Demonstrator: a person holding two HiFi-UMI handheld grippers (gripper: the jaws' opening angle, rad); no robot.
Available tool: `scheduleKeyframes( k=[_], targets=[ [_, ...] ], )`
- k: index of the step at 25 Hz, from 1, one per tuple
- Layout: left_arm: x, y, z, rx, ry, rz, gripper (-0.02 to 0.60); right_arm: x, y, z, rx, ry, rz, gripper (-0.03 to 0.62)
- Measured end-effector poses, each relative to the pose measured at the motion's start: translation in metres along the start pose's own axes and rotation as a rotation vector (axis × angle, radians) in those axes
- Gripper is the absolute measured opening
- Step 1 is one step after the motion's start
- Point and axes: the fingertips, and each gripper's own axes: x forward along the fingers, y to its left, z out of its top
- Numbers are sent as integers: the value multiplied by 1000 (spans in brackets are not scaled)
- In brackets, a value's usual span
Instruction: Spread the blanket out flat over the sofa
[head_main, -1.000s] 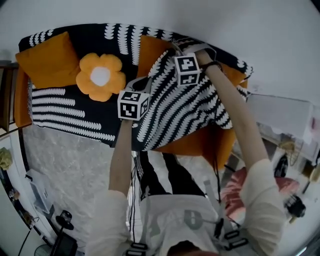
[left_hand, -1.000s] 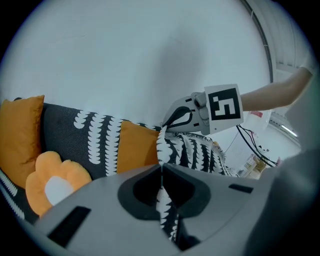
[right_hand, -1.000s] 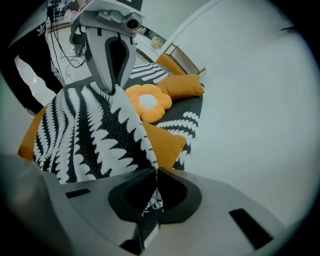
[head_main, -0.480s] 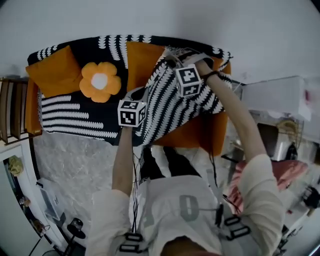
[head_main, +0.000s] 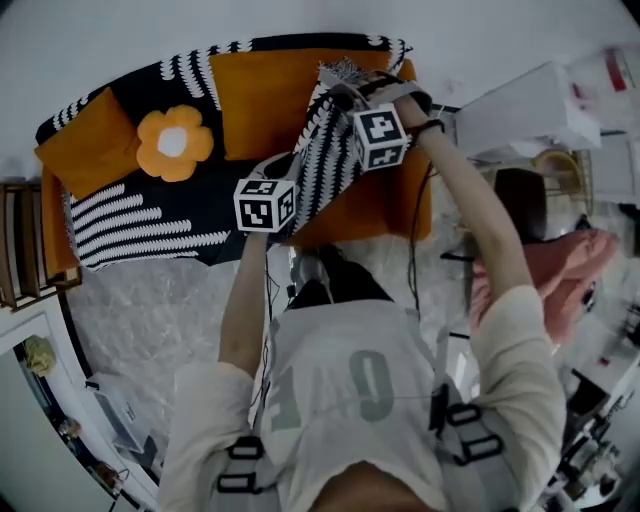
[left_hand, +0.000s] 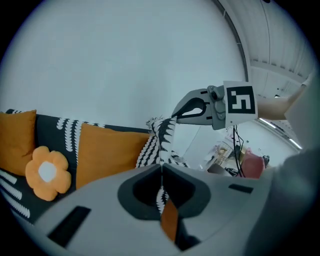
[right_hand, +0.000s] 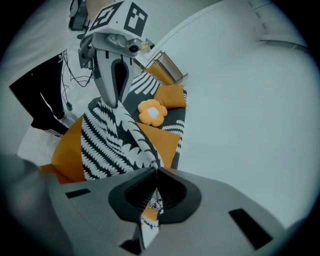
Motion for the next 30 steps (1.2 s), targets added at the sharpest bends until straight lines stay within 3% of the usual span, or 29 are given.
scheduleKeyframes(
  k=[7, 14, 21, 30],
  targets=[
    [-10, -78, -37, 66, 19, -140, 12, -76, 68, -28, 81, 141, -7, 12],
    [-19, -142, -74, 109, 53, -206, 12, -134, 134, -50, 165, 195, -13, 12],
    [-24, -194, -116, 163, 88, -192, 12, -188, 197, -59, 232, 176, -32, 12],
    [0, -274, -201, 152, 158, -153, 12, -240, 326, -94, 258, 154, 47, 11]
  ],
)
